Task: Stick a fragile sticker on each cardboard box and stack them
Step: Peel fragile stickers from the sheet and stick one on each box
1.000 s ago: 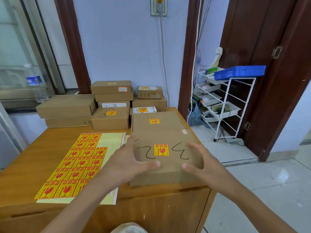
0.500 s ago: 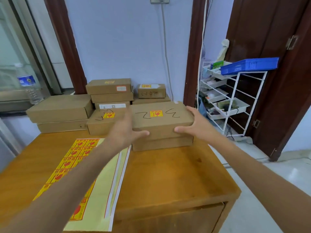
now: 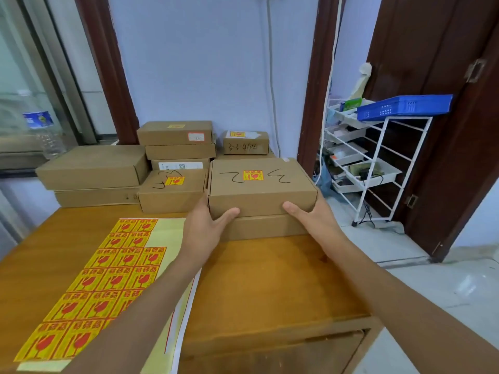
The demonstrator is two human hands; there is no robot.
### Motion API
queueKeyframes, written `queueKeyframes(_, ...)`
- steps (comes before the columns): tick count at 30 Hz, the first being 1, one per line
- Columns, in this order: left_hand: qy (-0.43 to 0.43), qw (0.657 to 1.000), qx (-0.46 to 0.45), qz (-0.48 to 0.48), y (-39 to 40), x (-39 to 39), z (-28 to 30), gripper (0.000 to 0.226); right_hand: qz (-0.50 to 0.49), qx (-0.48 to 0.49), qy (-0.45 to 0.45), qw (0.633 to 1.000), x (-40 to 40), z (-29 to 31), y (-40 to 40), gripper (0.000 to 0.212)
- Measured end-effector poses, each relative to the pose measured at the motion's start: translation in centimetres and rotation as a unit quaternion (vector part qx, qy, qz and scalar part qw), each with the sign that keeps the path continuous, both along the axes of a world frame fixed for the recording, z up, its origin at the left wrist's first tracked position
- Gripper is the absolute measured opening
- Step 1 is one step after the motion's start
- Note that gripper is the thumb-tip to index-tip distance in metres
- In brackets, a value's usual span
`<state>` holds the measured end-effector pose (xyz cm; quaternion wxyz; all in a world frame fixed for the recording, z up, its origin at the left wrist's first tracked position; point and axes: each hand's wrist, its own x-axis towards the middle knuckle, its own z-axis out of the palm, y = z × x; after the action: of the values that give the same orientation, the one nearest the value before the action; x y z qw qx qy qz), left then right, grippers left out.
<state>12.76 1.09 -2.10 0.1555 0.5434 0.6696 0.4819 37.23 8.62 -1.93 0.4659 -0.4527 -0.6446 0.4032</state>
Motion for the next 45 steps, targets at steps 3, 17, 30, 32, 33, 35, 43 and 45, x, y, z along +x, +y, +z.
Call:
queueKeyframes(3, 0.023, 1.0, -0.016, 0.01, -1.0, -1.7, 1.2, 0.101, -0.01, -0.001, -0.027, 1.0, 0.9, 2.8, -1.0, 0.105)
queueKeyframes(17, 0.274, 0.955, -0.027, 0.108, -6.4, -19.2, 8.7, 0.098, 0.083, 0.226, -0.365, 0.899, -18.1, 11.5, -2.8, 0.101)
queueKeyframes(30, -0.06, 0.966, -0.08, 0.238, -1.1, -40.1, 4.7, 0.112, 0.052, 0.094, -0.271, 0.956, -40.3, 4.6, 3.4, 0.05)
queueKeyframes(32, -0.08, 0.975, -0.078, 0.192, -0.3, -41.5, 4.4, 0.087, 0.02, 0.066, -0.24, 0.968, -41.5, 4.3, 4.1, 0.039)
queueKeyframes(33, -0.083, 0.979, -0.067, 0.173, -0.1, -41.8, 4.1, 0.069, 0.009, 0.057, -0.225, 0.973, -41.9, 4.2, 4.5, 0.036)
queueKeyframes(35, -0.075, 0.982, -0.022, 0.17, 0.0, -41.7, 3.6, 0.046, -0.002, 0.068, -0.219, 0.973, -42.3, 4.5, 4.0, 0.034)
queueKeyframes(43, 0.09, 0.952, 0.098, 0.276, -8.3, -37.8, 6.5, 0.036, 0.032, 0.174, -0.218, 0.96, -40.2, 7.9, -2.1, 0.033)
queueKeyframes(45, 0.111, 0.945, 0.108, 0.289, -11.4, -35.9, 8.1, 0.031, 0.035, 0.195, -0.222, 0.955, -38.5, 9.3, -4.6, 0.036)
